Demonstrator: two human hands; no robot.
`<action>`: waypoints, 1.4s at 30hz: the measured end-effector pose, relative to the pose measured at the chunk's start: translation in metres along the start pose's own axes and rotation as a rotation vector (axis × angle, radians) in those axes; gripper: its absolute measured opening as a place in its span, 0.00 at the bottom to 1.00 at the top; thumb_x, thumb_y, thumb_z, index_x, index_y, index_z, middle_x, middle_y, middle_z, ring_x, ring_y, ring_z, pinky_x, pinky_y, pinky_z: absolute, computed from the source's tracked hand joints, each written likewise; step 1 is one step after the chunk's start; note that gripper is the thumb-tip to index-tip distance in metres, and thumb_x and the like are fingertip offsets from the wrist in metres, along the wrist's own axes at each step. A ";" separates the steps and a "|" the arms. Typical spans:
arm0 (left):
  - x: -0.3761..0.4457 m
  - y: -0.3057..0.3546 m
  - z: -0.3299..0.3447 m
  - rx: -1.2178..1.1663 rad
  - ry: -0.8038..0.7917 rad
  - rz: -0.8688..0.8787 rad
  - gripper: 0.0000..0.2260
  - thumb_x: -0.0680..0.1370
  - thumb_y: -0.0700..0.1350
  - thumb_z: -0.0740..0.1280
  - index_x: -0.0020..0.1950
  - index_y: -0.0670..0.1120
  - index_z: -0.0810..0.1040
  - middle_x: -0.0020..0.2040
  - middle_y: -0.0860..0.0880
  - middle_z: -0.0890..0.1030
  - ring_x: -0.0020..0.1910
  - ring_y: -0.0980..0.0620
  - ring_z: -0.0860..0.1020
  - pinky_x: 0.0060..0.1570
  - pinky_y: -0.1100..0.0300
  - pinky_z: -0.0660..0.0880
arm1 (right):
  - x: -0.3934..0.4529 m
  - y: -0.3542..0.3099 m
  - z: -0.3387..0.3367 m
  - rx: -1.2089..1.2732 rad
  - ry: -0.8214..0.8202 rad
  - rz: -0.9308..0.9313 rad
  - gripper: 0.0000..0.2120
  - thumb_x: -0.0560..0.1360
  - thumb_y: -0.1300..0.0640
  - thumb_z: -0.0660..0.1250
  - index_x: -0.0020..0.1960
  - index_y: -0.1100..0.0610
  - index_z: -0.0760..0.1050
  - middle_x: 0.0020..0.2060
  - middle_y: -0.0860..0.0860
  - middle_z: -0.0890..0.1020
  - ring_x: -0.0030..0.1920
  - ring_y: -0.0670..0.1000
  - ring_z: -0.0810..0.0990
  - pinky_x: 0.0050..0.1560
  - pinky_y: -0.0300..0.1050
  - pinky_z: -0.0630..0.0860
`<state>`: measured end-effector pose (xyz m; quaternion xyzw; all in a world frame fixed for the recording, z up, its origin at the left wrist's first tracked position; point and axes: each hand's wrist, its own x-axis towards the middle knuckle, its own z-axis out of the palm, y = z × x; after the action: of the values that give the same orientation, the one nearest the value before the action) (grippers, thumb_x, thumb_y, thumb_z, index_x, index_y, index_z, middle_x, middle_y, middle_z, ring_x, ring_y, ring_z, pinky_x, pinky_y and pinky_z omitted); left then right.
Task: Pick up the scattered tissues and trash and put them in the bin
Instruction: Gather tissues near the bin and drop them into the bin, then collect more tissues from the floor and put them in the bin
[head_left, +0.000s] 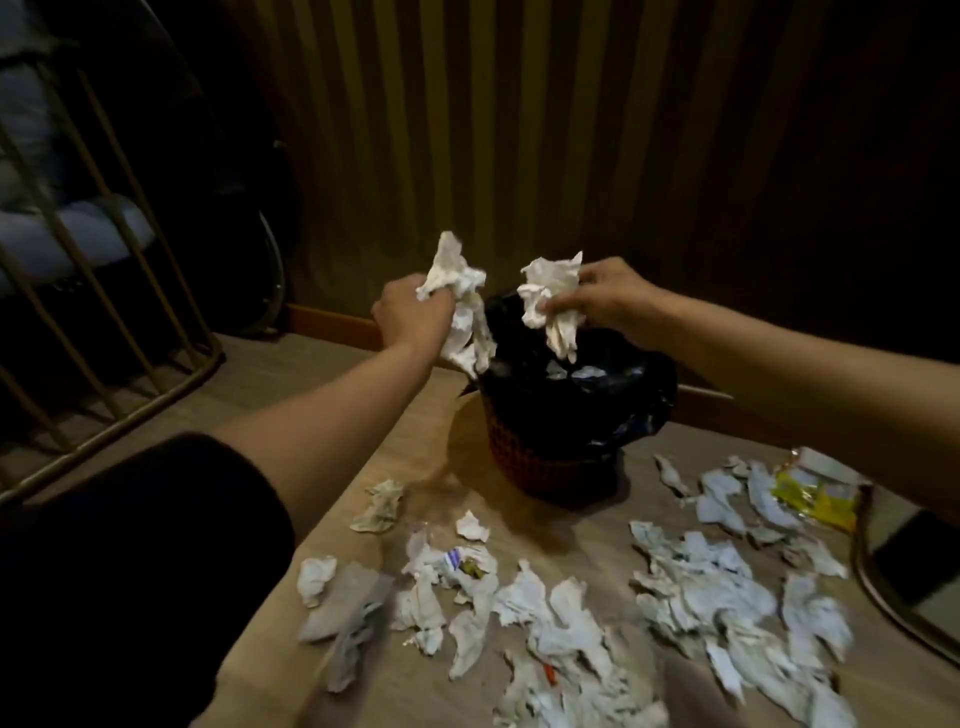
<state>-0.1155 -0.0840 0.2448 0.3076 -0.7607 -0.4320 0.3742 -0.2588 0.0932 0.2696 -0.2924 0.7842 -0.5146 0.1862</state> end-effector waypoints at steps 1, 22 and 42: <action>0.000 0.014 0.014 -0.008 -0.001 -0.001 0.10 0.75 0.46 0.65 0.48 0.45 0.84 0.43 0.47 0.84 0.44 0.47 0.79 0.43 0.54 0.75 | 0.000 0.003 -0.009 0.017 0.015 0.033 0.17 0.69 0.63 0.78 0.56 0.65 0.82 0.52 0.59 0.86 0.52 0.54 0.85 0.52 0.49 0.83; 0.003 -0.007 0.091 -0.064 -0.394 -0.124 0.19 0.75 0.42 0.67 0.65 0.50 0.78 0.62 0.49 0.80 0.57 0.49 0.79 0.60 0.51 0.78 | 0.027 0.046 -0.048 0.203 0.231 0.252 0.18 0.73 0.69 0.73 0.62 0.64 0.77 0.62 0.59 0.78 0.48 0.59 0.85 0.39 0.50 0.85; -0.020 -0.179 -0.054 0.432 -0.327 -0.236 0.10 0.74 0.39 0.70 0.55 0.41 0.81 0.50 0.42 0.83 0.52 0.43 0.81 0.56 0.52 0.78 | 0.037 0.040 0.146 -0.666 -0.091 -0.279 0.14 0.72 0.50 0.70 0.56 0.50 0.82 0.49 0.49 0.85 0.50 0.52 0.83 0.50 0.49 0.82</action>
<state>-0.0339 -0.1701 0.0986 0.3930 -0.8442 -0.3445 0.1195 -0.2107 -0.0209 0.1750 -0.4639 0.8522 -0.2380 0.0436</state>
